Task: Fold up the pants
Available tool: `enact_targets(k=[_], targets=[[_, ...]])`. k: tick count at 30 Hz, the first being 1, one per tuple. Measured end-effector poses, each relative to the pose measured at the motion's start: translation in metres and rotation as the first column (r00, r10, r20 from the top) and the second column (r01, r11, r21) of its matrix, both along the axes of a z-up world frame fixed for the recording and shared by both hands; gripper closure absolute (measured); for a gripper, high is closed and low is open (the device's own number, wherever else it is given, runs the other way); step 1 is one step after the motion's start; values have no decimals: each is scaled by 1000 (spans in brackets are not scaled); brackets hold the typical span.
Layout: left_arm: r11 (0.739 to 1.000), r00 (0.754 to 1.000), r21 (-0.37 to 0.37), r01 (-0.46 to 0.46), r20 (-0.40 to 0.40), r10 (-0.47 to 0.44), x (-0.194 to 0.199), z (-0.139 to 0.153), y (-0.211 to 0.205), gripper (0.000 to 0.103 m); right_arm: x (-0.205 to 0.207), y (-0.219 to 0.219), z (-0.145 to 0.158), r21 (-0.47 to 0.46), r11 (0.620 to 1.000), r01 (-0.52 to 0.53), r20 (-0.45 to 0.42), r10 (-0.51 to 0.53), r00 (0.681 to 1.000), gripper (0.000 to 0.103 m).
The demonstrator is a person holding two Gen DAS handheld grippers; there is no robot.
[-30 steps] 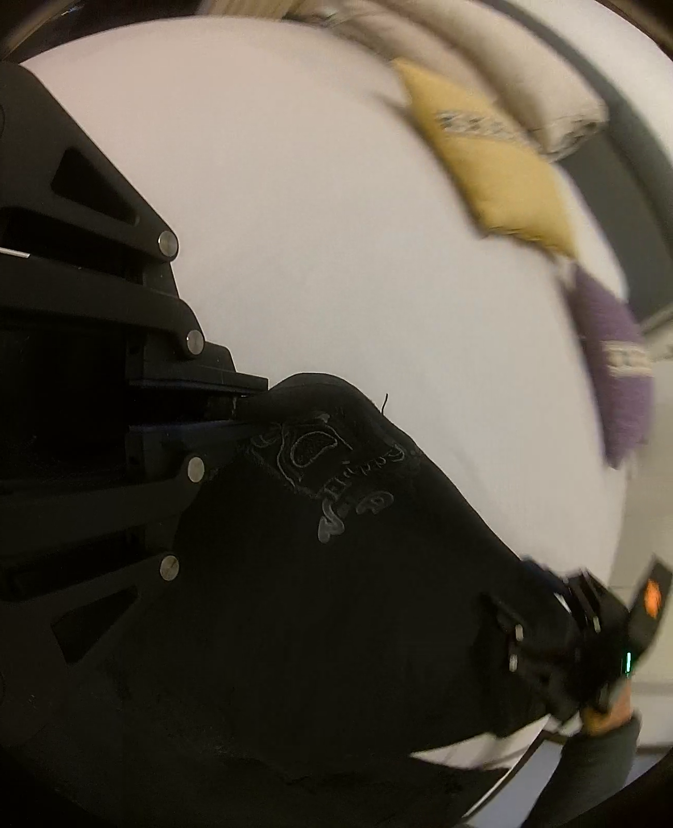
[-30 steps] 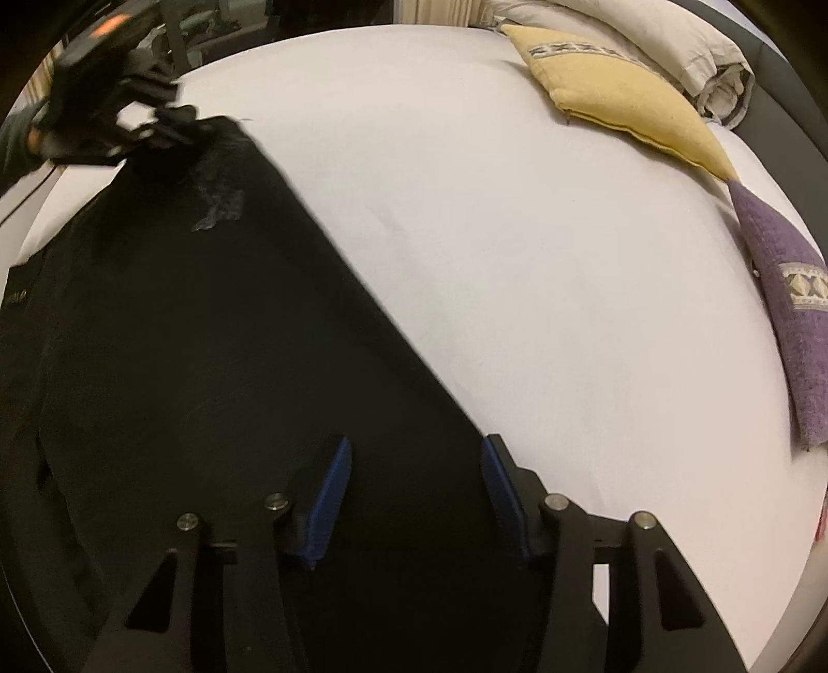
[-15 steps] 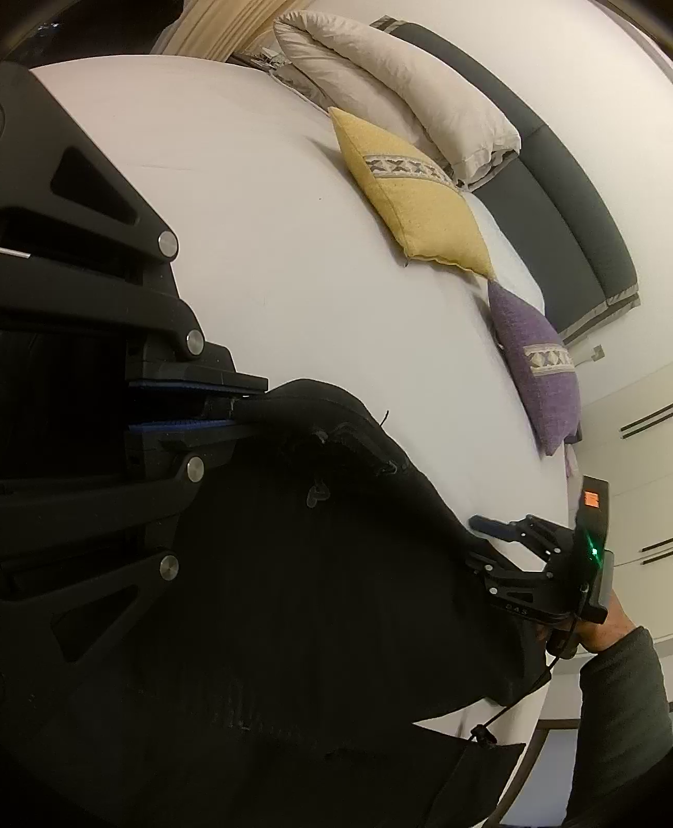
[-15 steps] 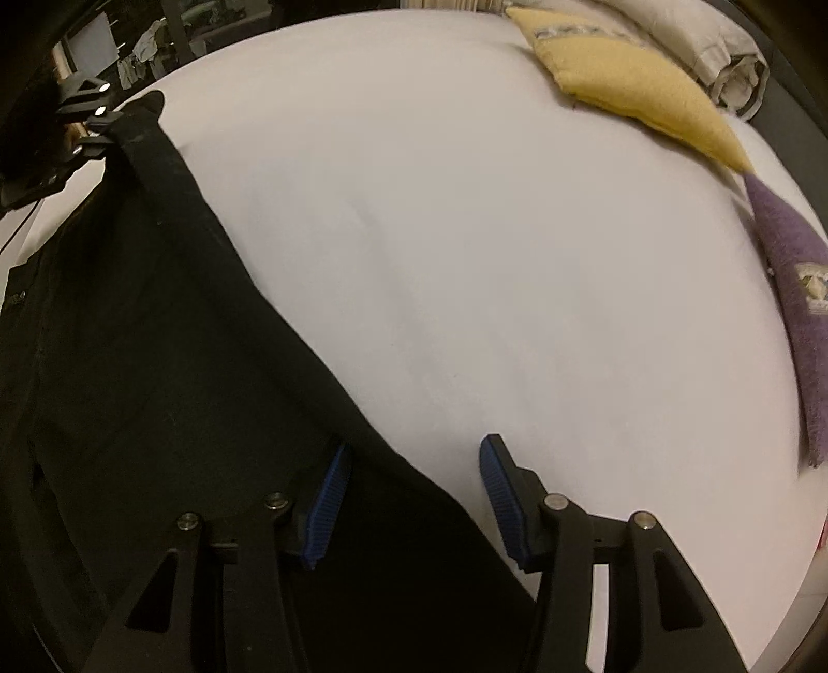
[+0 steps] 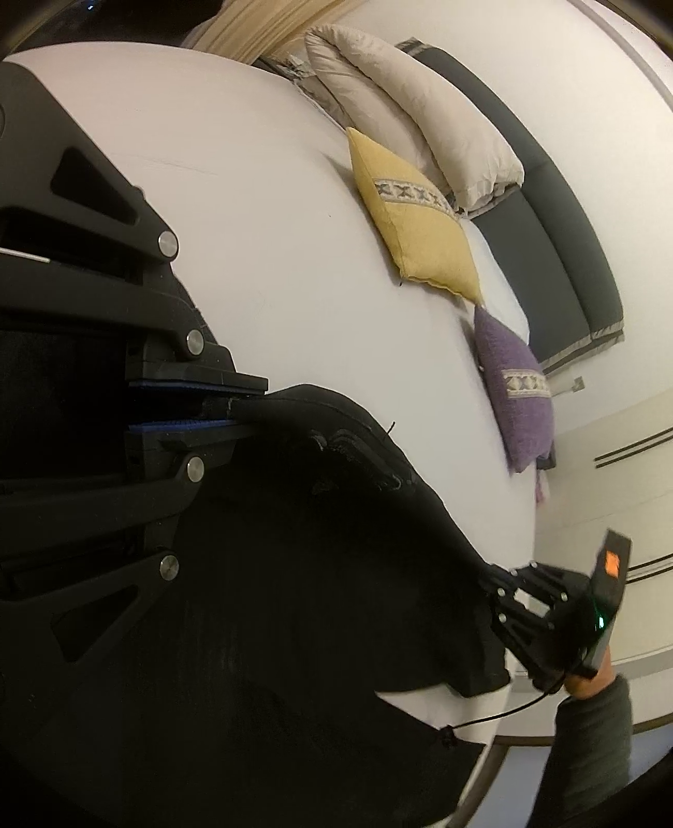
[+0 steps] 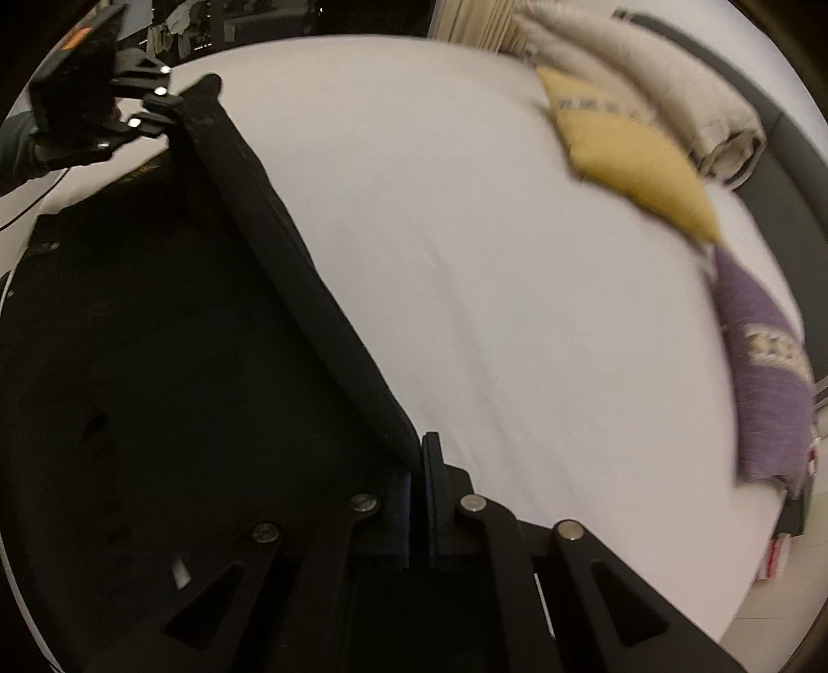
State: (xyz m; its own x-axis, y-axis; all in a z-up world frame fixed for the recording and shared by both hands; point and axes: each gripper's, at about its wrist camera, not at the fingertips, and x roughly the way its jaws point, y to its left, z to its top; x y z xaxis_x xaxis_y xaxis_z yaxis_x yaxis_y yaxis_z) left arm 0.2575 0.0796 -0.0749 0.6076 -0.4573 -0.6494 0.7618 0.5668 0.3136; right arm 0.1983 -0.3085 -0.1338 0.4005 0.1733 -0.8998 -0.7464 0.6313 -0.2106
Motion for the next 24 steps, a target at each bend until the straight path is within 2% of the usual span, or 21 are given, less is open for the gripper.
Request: enact_targets(k=[6, 9, 10, 14, 20, 24], targets=[[1000, 1000, -25, -15, 3, 15, -54, 15, 16, 96, -68, 20, 25, -47, 999, -17, 87, 21, 996, 99], [999, 1000, -33, -23, 3, 23, -81, 19, 26, 96, -118, 32, 35, -66, 997, -27, 116, 35, 993, 99], [999, 1000, -39, -28, -1, 28, -93, 22, 32, 96, -117, 41, 34, -61, 998, -26, 121, 34, 992, 100], [999, 999, -26, -40, 3, 40, -137, 22, 46, 96, -157, 53, 37, -57, 998, -22, 145, 30, 989, 100], [994, 996, -64, -87, -32, 85, -194, 17, 75, 96, -214, 84, 21, -62, 998, -14, 116, 22, 993, 100], [996, 996, -20, -84, -13, 84, -229, 5, 85, 96, -253, 109, 2, -109, 994, -28, 110, 40, 993, 100]])
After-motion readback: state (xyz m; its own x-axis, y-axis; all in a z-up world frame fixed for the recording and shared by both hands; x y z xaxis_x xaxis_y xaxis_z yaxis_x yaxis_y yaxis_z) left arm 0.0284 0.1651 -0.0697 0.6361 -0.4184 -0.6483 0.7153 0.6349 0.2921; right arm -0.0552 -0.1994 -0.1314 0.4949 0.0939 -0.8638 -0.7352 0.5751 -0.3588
